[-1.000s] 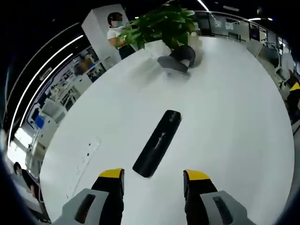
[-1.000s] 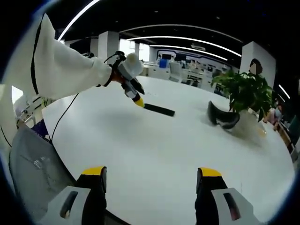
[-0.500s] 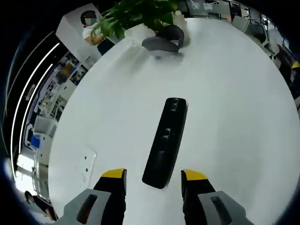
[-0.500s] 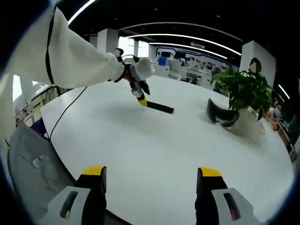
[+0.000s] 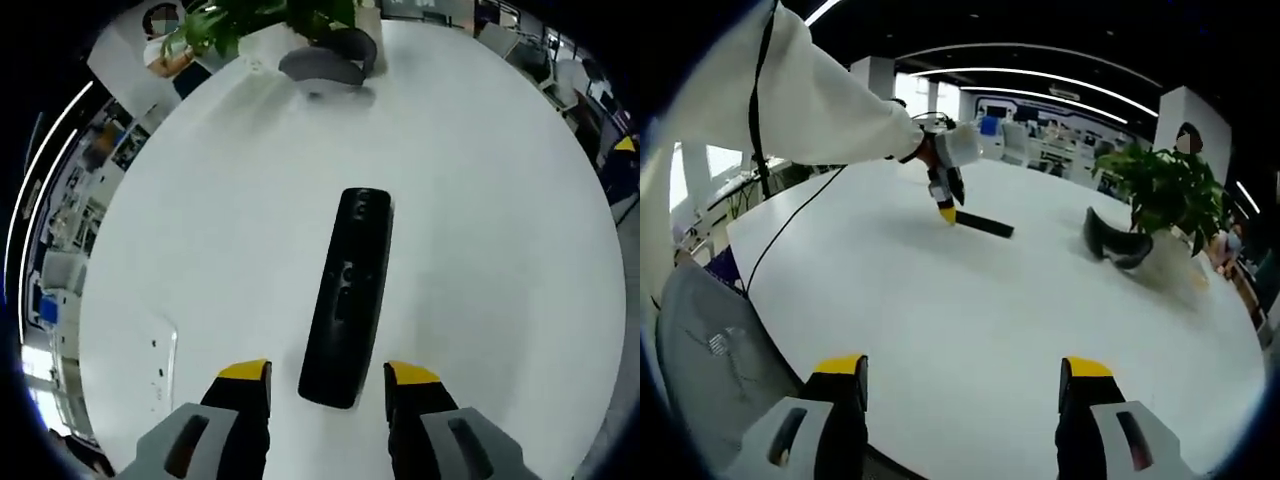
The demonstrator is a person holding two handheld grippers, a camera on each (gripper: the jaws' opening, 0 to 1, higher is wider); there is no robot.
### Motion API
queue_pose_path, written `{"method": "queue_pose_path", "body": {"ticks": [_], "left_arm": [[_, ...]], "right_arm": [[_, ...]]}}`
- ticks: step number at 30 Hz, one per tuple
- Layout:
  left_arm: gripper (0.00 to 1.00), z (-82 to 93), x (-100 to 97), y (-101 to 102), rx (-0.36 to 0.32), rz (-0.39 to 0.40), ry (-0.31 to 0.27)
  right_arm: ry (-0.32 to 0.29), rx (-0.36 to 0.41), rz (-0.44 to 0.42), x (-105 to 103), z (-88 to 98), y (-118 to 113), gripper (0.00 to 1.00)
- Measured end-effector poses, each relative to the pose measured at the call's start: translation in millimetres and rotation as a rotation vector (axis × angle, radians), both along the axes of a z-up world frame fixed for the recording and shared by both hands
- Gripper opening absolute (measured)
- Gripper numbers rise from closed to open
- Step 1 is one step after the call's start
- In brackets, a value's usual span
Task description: Press the specified remote control buttons in sequence, fully releasing each button before pressing the next.
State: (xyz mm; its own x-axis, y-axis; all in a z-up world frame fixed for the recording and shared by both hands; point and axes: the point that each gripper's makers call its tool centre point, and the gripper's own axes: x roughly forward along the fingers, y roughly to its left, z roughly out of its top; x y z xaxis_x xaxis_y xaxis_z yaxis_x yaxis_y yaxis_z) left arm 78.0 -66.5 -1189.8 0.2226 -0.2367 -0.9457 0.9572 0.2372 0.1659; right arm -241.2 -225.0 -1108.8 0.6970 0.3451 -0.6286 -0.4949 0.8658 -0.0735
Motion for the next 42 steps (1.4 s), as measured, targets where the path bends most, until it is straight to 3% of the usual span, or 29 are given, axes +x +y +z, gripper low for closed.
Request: {"method": "queue_pose_path", "body": {"ticks": [5,7,8,9,14,19,25,31,36,42], "left_arm": [[0.36,-4.4,-11.7,-1.3,0.005,0.002,0.129],[0.30,-5.5,-15.7,-1.0,0.003,0.044,0.169],[0.29,-5.2,-14.0,0.6,0.000,0.080,0.161],[0.28,-5.2,-13.9,0.6,0.002,0.046,0.160],[0.24,-6.7,-21.4,-0.7,-0.027,0.048,0.132],[0.22,-4.9,-23.0,1.2,-0.035,0.143,0.079],[0.22,-3.3,-33.8,2.7,-0.048,0.145,0.037],[0.21,-2.0,-45.5,15.3,0.027,0.141,0.059],[0.21,2.9,-52.5,20.4,0.018,0.158,0.065],[0.21,7.7,-75.3,17.2,-0.010,0.158,0.071]], "right_arm": [[0.002,-0.005,-0.005,-0.2,-0.8,-0.8,0.77],[0.004,-0.007,-0.004,-0.3,-1.3,-0.9,0.77],[0.004,-0.009,-0.004,-0.2,-1.3,-1.0,0.77],[0.003,-0.009,-0.004,-0.1,-1.1,-1.0,0.77],[0.002,-0.009,0.000,-0.7,-1.1,-0.7,0.77],[-0.004,-0.012,0.004,-0.8,-0.4,-0.4,0.77],[-0.018,-0.009,-0.005,0.9,2.3,-1.8,0.77],[-0.026,-0.014,-0.001,1.2,3.3,-1.5,0.77],[-0.033,-0.018,0.000,1.5,4.2,-1.9,0.77],[-0.042,-0.029,0.015,0.9,4.9,0.2,0.77]]}}
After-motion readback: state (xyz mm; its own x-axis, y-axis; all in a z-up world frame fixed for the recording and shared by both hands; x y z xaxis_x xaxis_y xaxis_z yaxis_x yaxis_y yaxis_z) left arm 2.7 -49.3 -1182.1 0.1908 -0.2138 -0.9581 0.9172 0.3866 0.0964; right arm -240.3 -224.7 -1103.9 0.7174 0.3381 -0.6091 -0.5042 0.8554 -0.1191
